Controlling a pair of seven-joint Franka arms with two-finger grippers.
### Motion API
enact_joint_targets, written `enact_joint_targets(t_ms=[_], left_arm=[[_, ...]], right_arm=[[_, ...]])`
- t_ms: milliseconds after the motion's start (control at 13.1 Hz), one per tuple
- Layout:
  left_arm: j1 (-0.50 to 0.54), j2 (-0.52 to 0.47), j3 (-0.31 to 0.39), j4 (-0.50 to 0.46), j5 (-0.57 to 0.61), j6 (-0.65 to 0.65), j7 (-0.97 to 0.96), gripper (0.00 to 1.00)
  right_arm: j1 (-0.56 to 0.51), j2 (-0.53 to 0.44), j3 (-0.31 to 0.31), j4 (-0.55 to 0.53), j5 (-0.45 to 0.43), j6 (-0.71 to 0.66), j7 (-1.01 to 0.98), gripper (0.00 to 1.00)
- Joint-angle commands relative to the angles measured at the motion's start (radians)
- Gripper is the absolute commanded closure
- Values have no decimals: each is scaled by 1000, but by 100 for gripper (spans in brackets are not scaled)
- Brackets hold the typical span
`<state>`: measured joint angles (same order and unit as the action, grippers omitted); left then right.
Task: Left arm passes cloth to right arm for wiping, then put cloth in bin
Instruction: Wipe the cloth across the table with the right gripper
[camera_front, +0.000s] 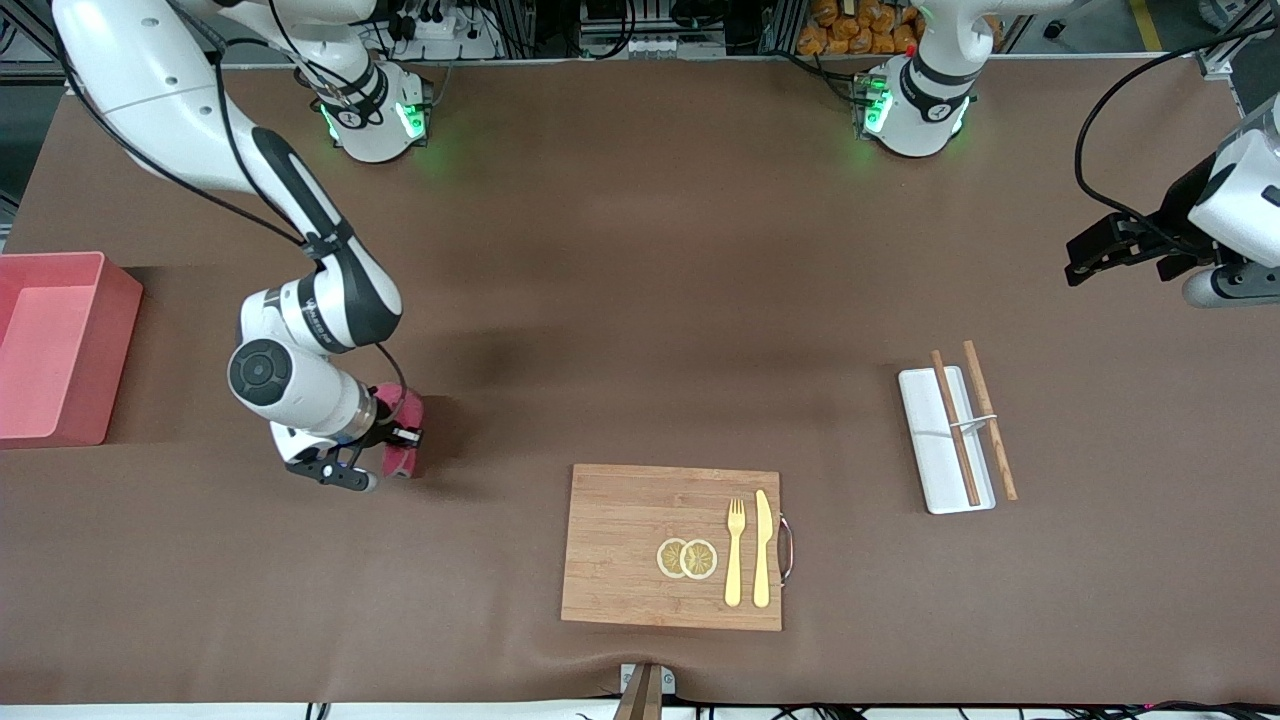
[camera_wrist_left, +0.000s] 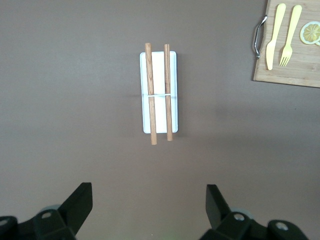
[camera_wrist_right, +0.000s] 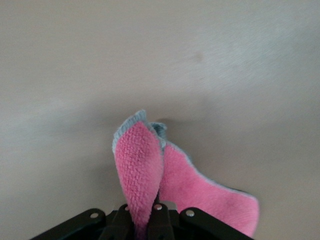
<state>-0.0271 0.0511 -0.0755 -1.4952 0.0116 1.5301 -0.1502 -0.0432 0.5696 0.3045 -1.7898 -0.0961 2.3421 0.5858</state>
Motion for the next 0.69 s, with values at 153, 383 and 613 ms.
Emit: enact_joint_targets(t_ms=[153,383,613], left_arm=[[1,-7,3,-8,-10,-2,14,0],[1,-5,3,-7,-10,-1,17,0],[1,-4,5,-8,-19,-1,17,0]], right_arm=[[-36,-68,21,166,115,-330,-10,100],[-142,-70,7,182,69,-345,-301,100],[-326,-62,8,197,-51,-339,-631,100]])
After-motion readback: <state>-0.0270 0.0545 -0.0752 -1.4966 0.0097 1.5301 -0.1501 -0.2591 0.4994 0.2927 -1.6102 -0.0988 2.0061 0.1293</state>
